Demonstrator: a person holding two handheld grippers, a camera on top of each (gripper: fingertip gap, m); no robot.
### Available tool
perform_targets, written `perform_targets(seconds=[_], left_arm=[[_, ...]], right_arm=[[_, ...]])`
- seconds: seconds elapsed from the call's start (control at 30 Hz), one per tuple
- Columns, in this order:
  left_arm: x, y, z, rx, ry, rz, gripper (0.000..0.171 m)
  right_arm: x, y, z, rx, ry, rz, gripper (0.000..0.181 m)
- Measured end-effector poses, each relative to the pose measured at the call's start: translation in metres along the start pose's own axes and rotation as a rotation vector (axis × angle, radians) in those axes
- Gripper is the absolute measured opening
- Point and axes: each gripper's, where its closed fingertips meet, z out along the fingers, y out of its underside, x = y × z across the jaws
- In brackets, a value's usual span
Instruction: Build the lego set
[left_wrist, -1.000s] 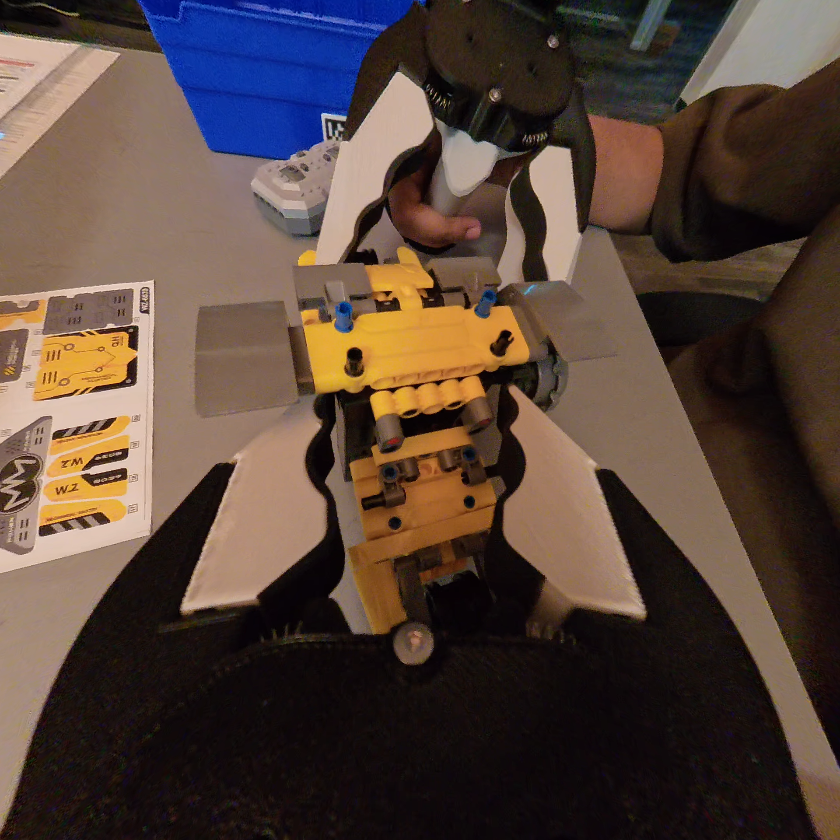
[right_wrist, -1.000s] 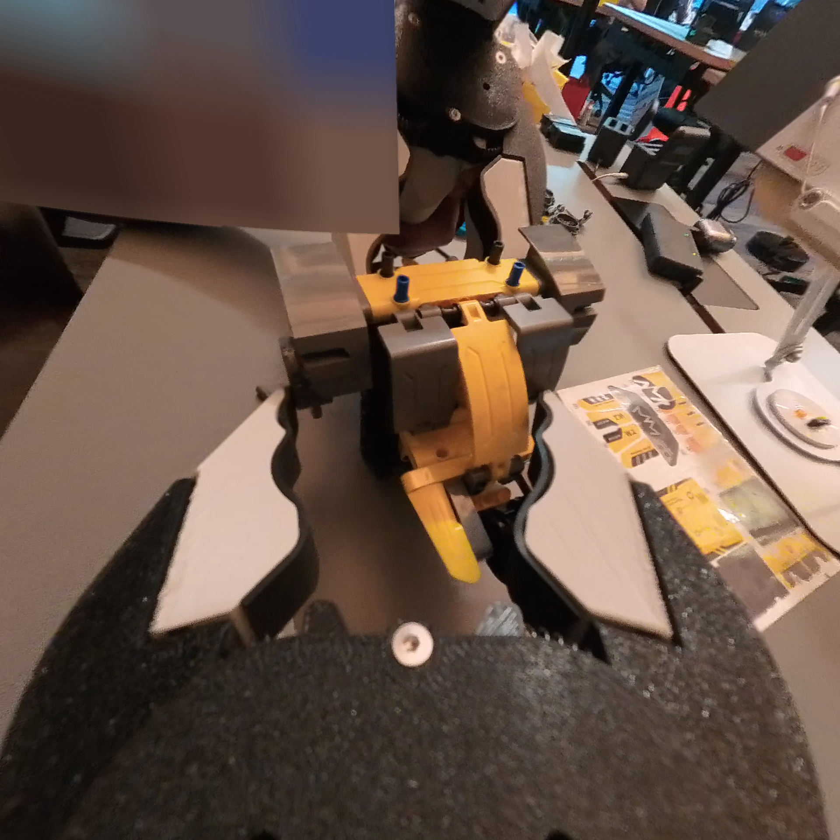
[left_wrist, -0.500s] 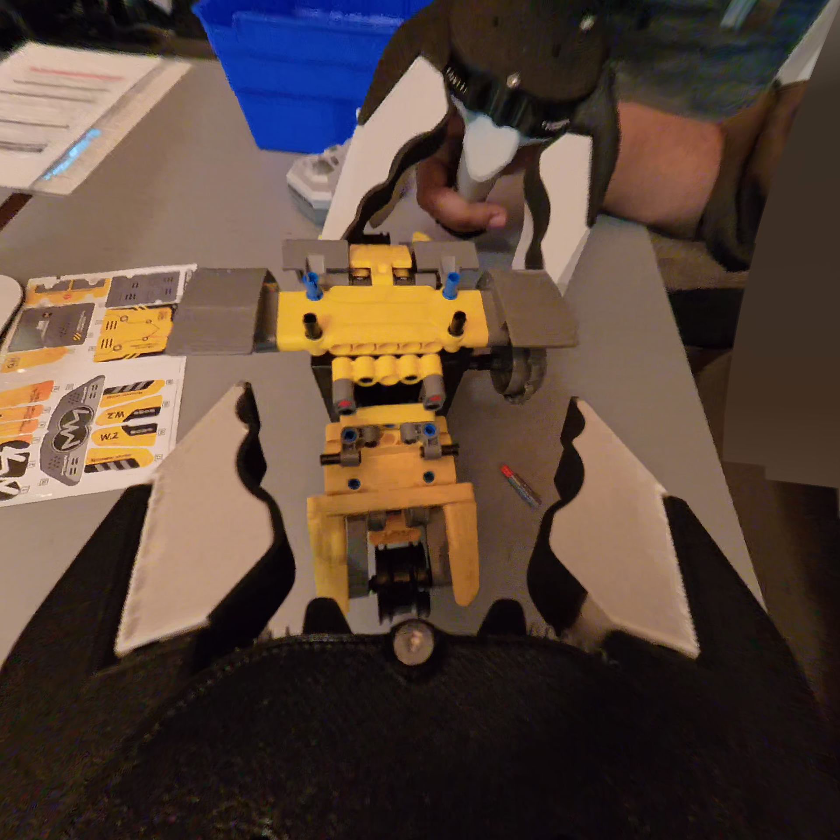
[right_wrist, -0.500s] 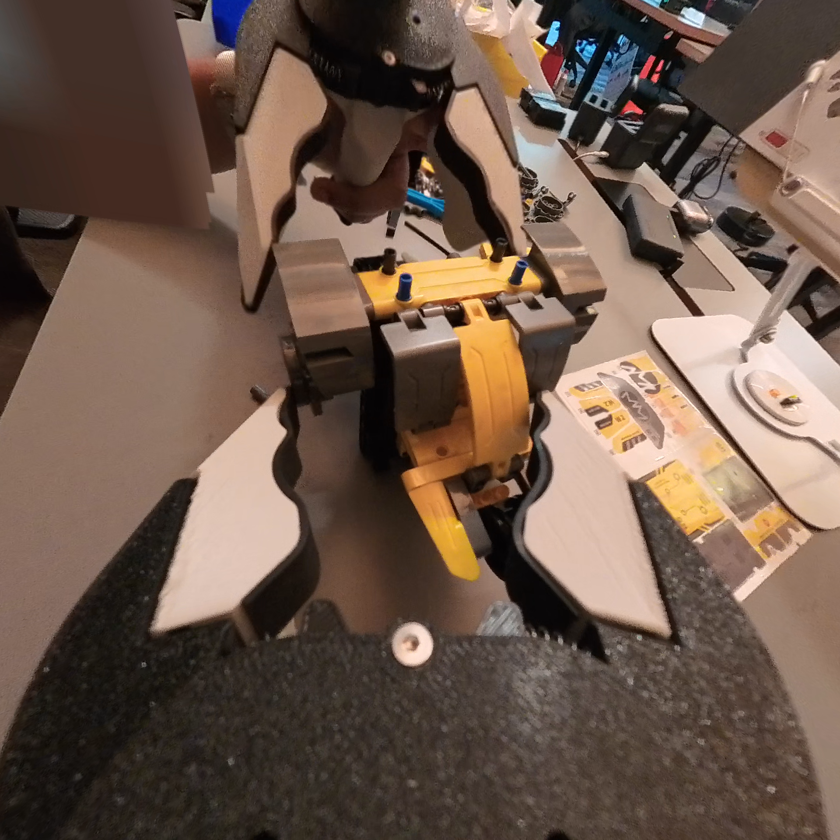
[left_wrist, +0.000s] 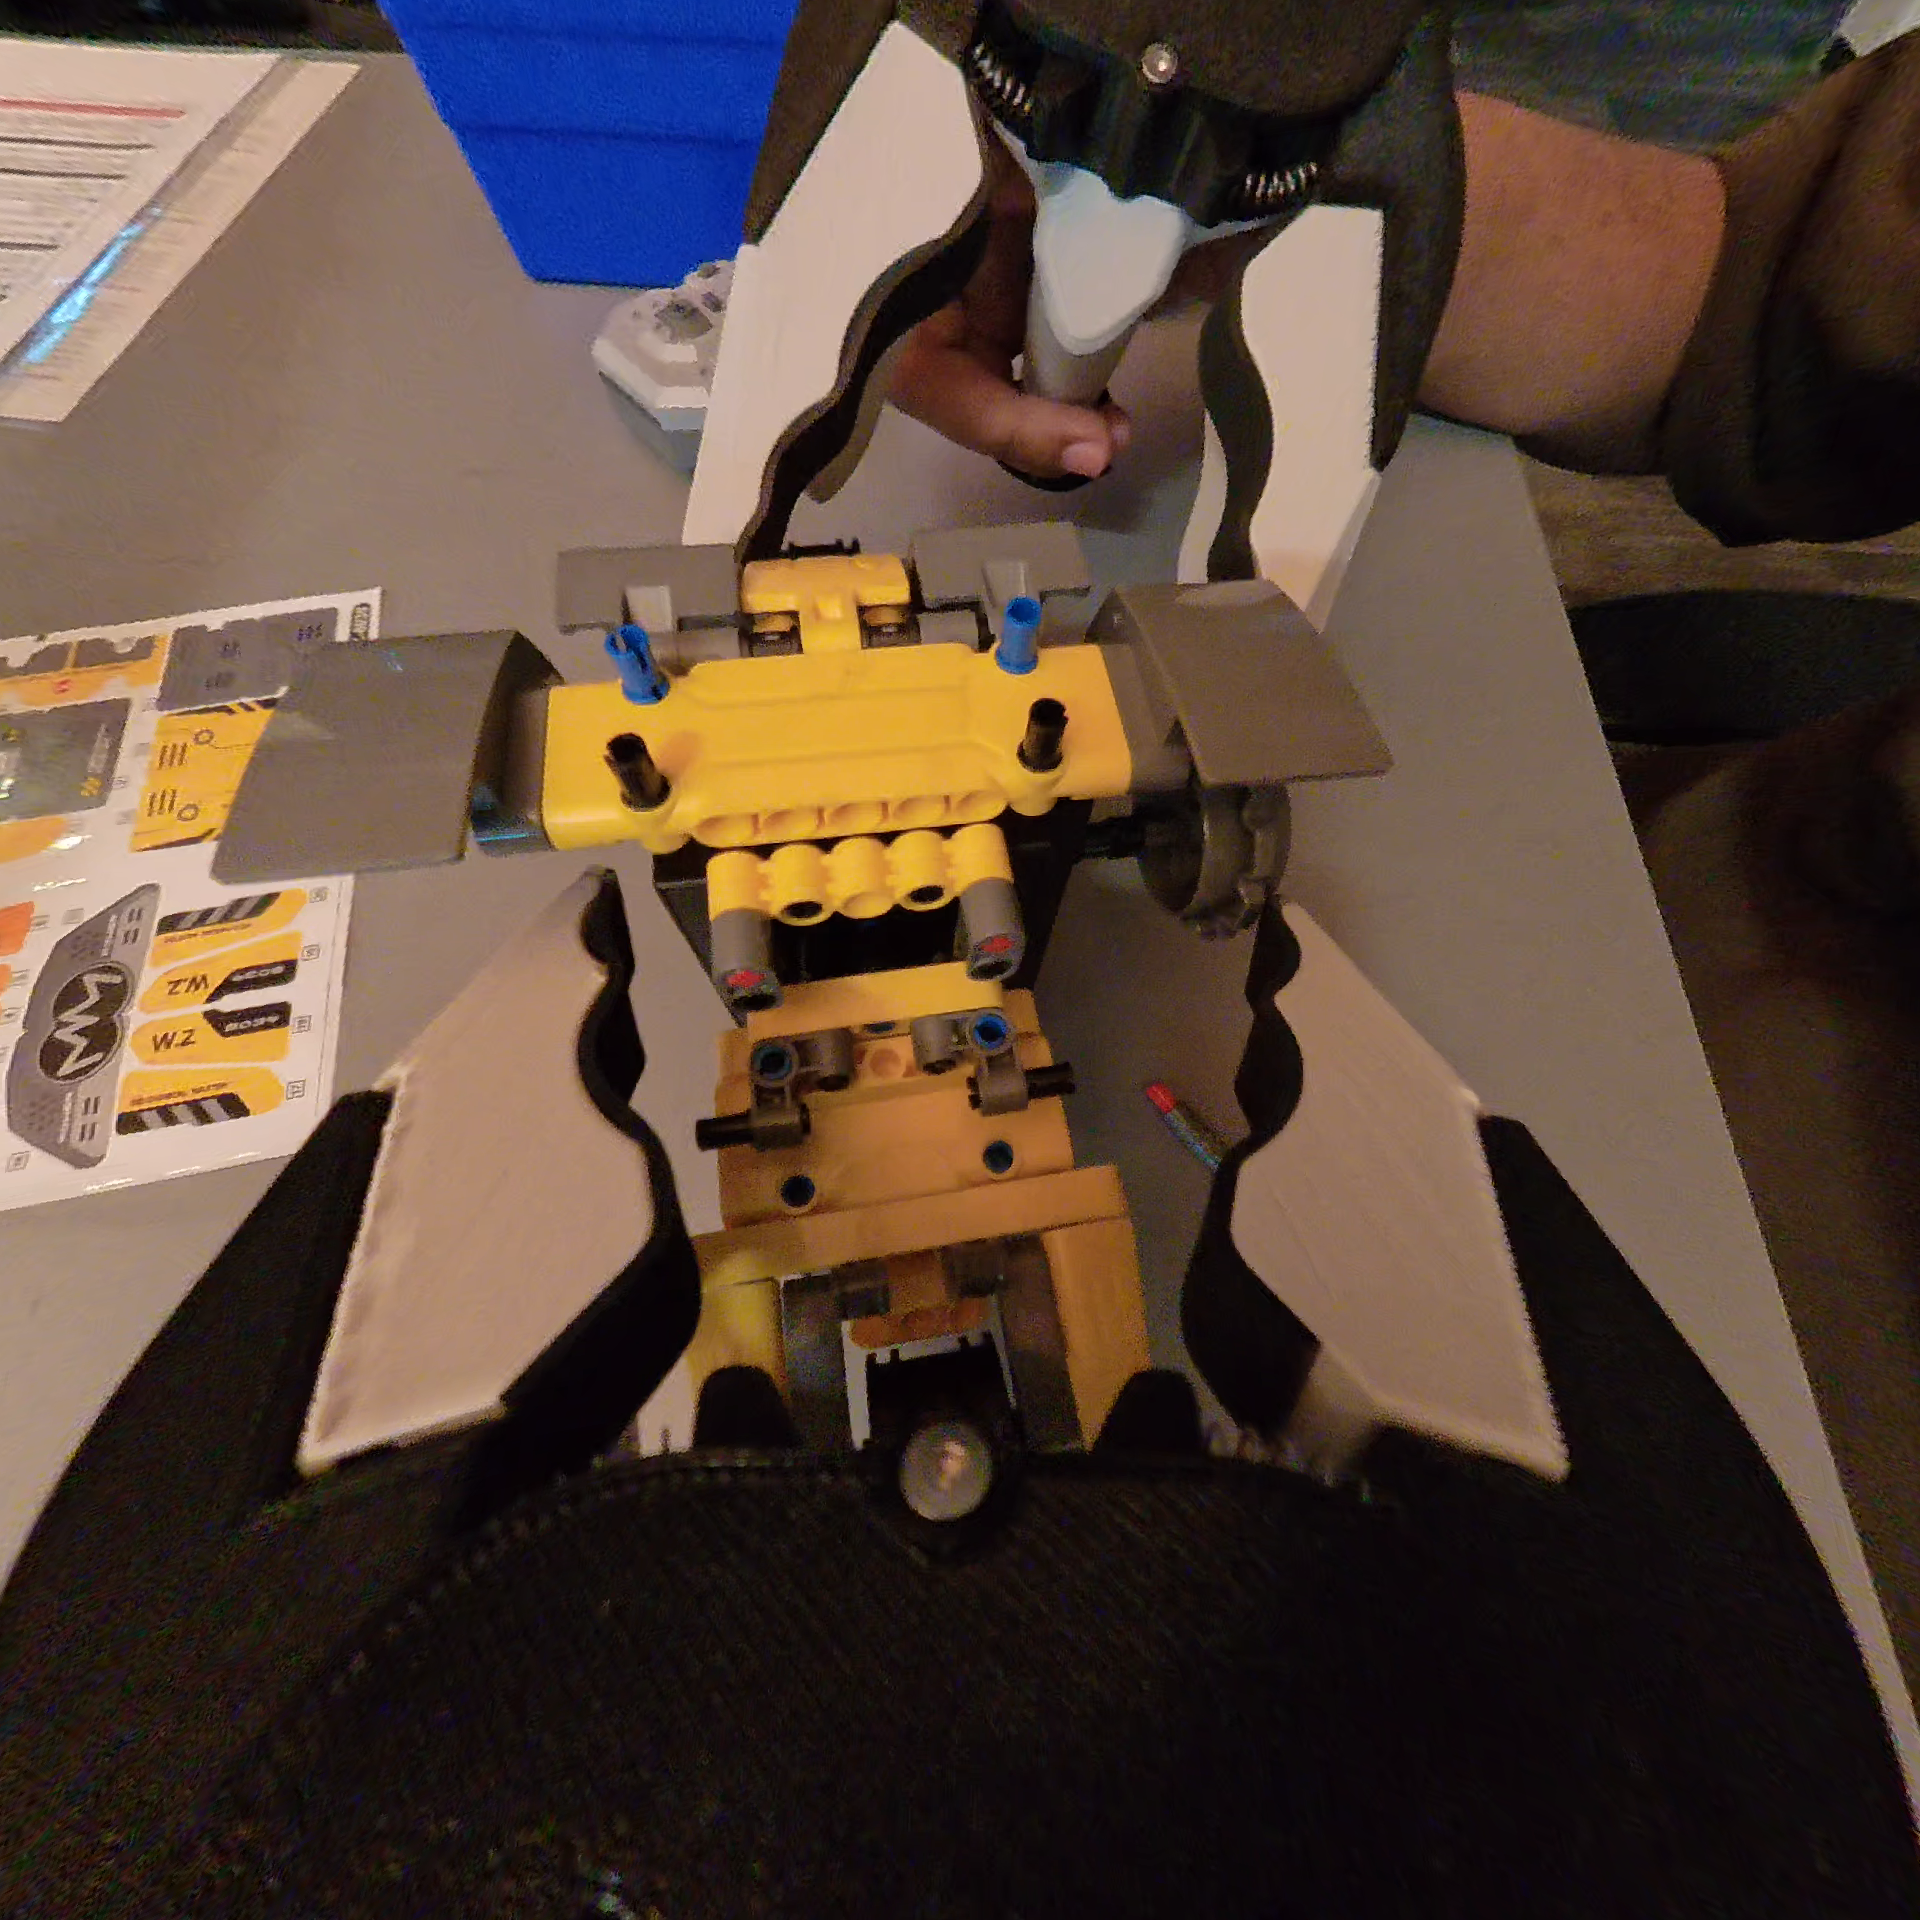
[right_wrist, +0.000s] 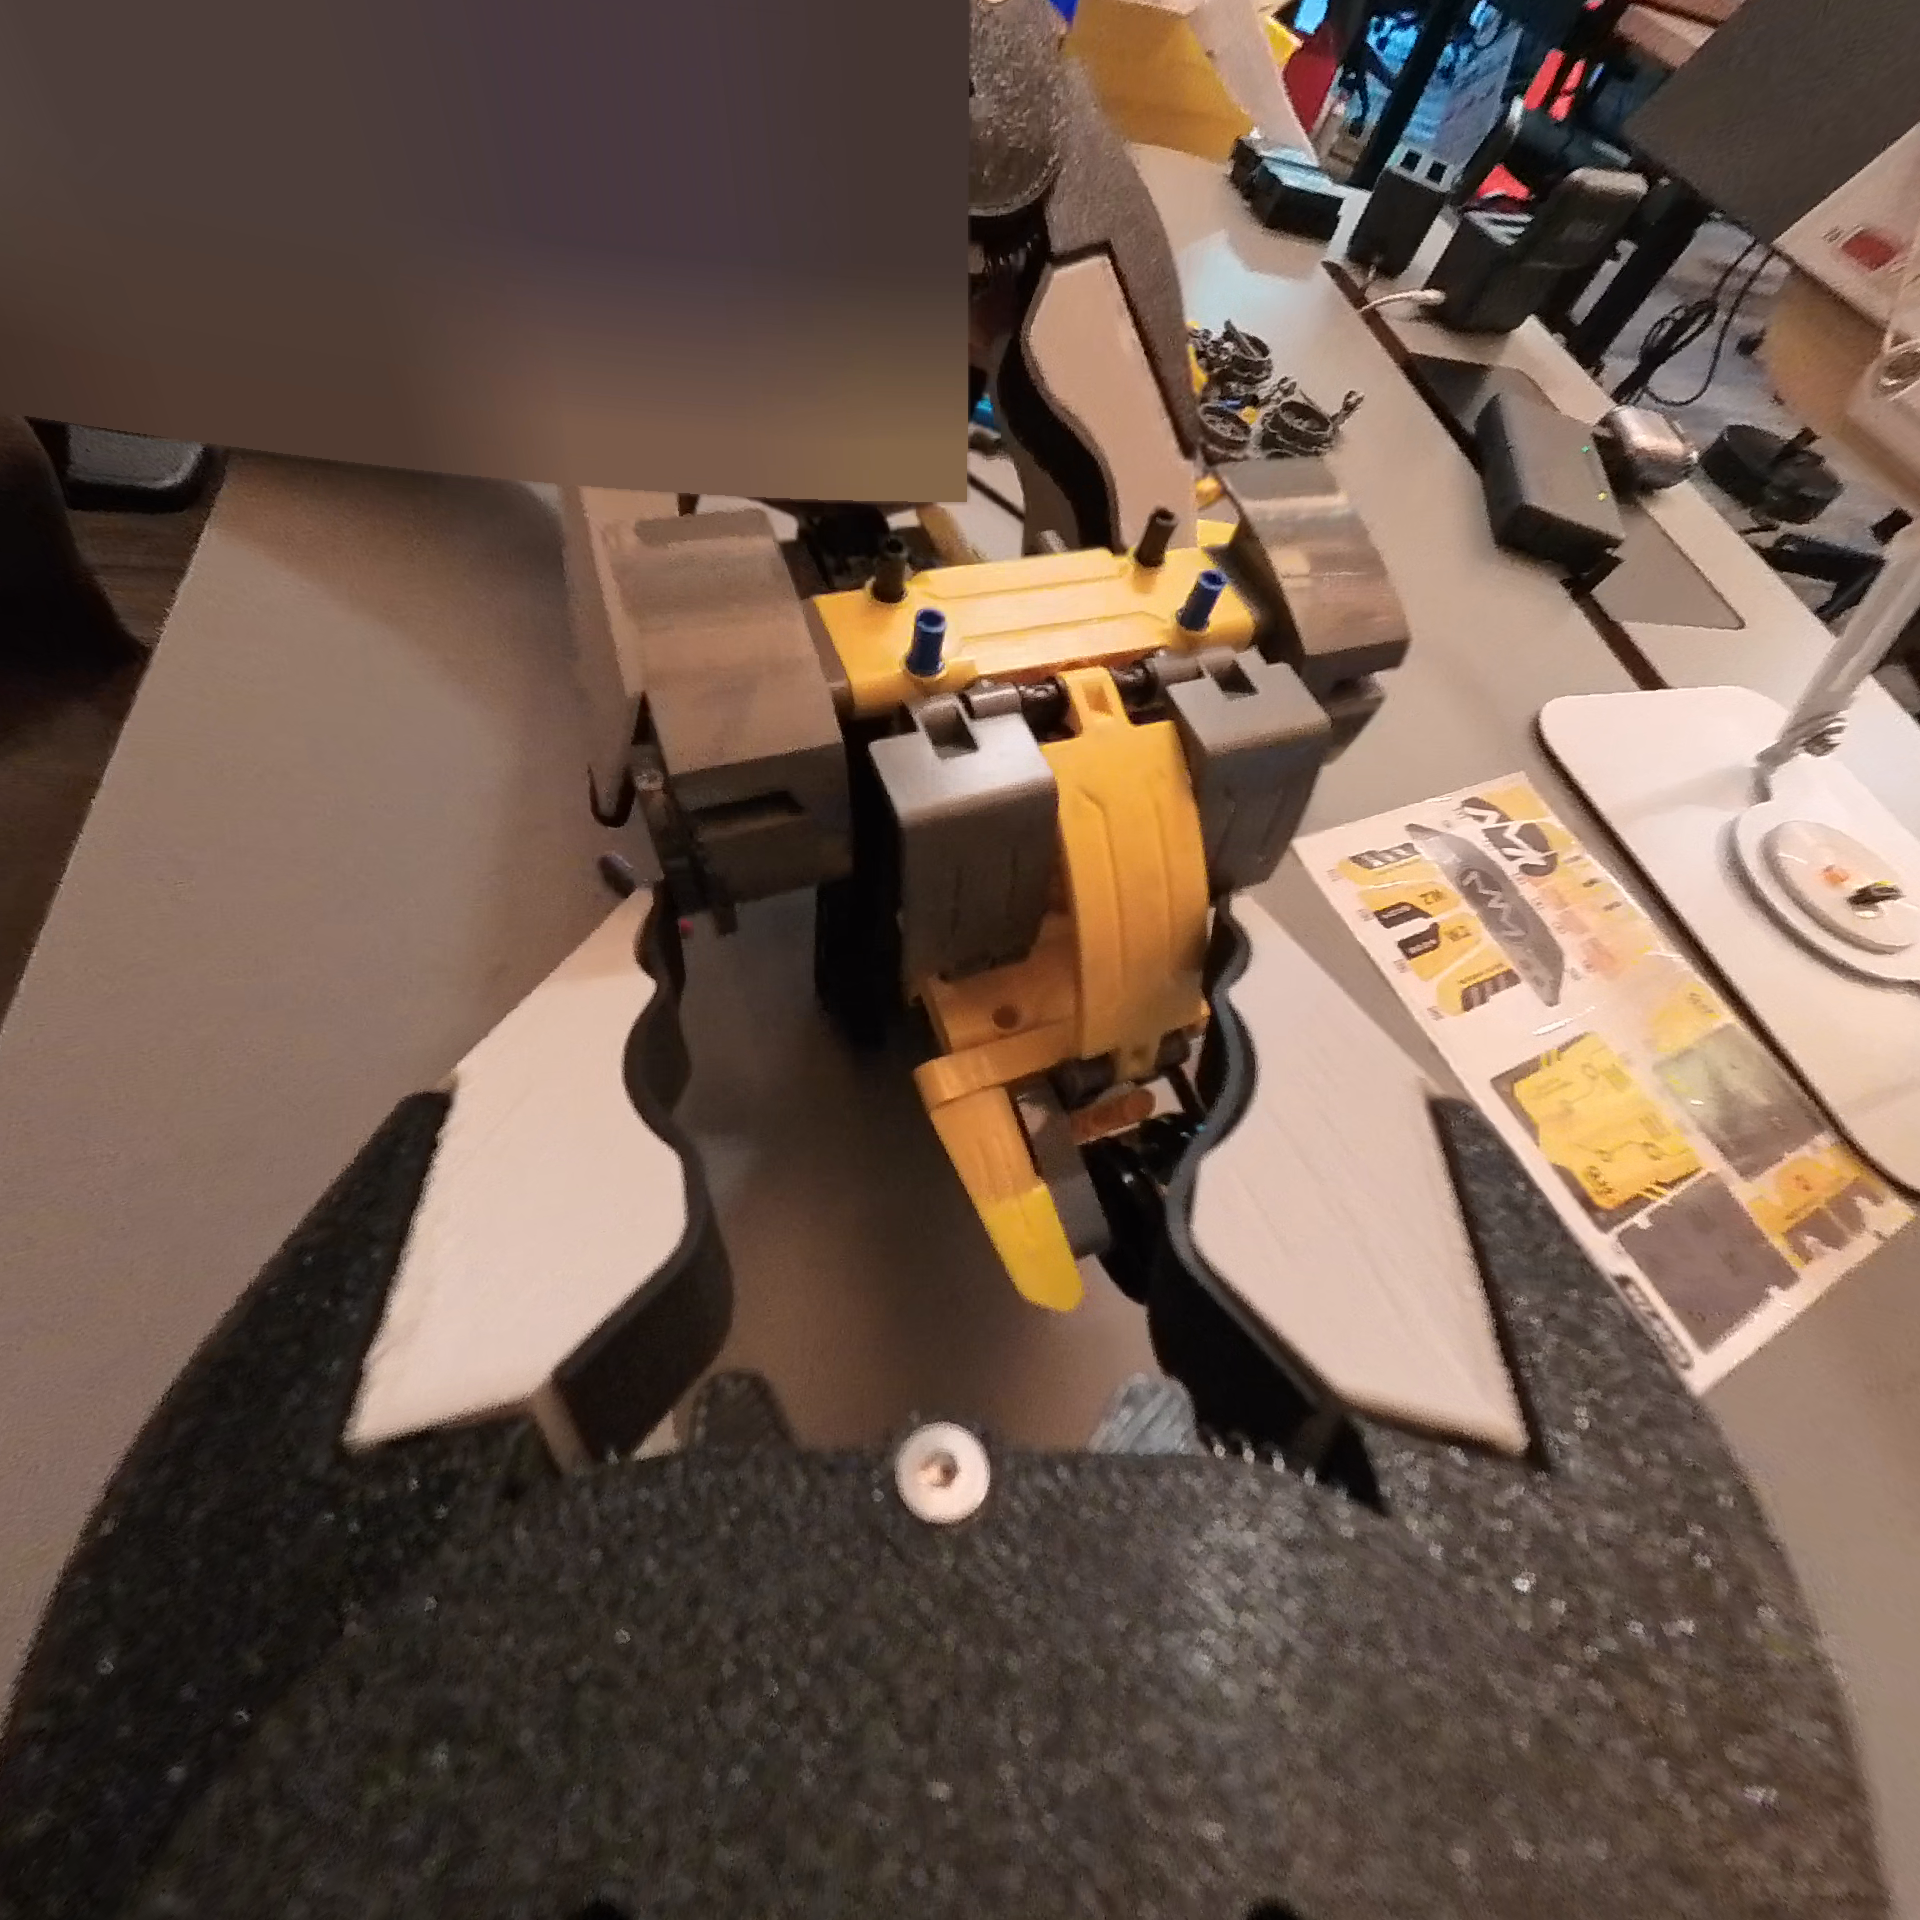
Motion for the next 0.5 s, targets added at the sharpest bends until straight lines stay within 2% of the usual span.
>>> perform_targets(seconds=[0.1,0.5], left_arm=[[0.0046,0.0029,0.0001,-0.019,0.029,-0.001,0.104],[0.0037,0.0049,-0.0011,-0.051,0.024,0.014,0.102]], right_arm=[[-0.0002,-0.0003,0.0000,-0.003,0.000,-0.005,0.100],[-0.0016,-0.0013,0.0003,-0.002,-0.013,0.002,0.098]])
